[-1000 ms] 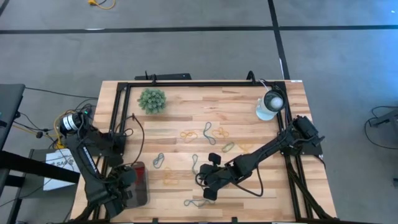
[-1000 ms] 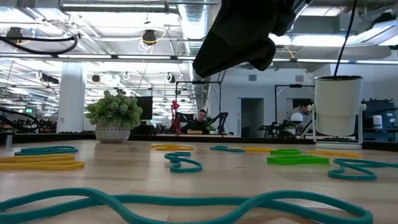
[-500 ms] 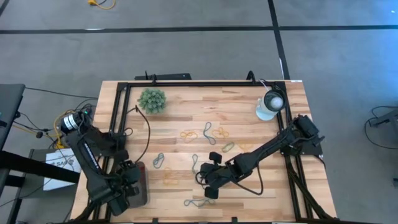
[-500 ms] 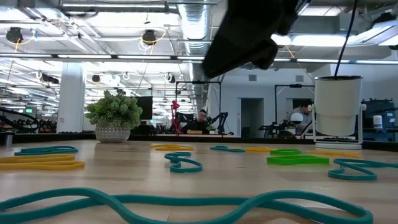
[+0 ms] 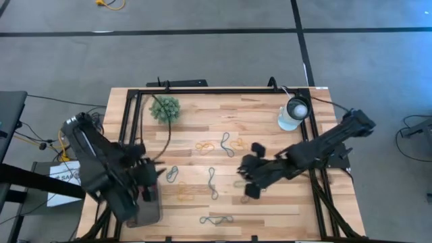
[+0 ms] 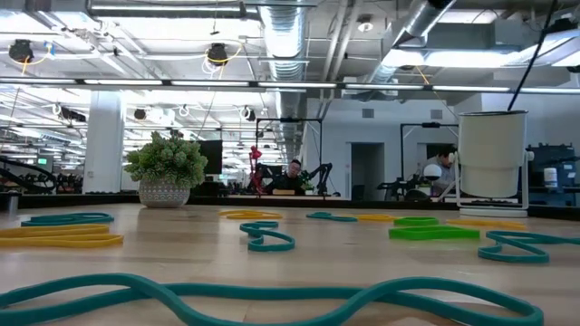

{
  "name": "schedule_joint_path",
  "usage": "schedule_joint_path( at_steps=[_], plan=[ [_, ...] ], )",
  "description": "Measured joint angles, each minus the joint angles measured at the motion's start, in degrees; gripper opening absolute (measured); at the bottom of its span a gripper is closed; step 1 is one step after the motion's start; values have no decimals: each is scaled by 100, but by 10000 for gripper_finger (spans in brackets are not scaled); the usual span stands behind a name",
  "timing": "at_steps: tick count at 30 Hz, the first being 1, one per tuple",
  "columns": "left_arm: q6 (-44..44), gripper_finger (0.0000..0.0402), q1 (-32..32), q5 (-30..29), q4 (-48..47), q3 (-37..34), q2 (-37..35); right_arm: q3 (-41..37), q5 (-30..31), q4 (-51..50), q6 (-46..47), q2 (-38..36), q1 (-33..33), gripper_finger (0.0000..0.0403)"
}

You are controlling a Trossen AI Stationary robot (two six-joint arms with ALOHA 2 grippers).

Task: Pick and place items into bin
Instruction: Put the yellow rubber band into the black bin

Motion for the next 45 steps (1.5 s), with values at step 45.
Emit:
schedule_joint_path(
  at_steps=[45],
  plan=[
    [1953, 88, 3088, 1173, 7299, -4698, -931, -4172, -217, 4239, 1291, -623, -1063, 51]
  ],
)
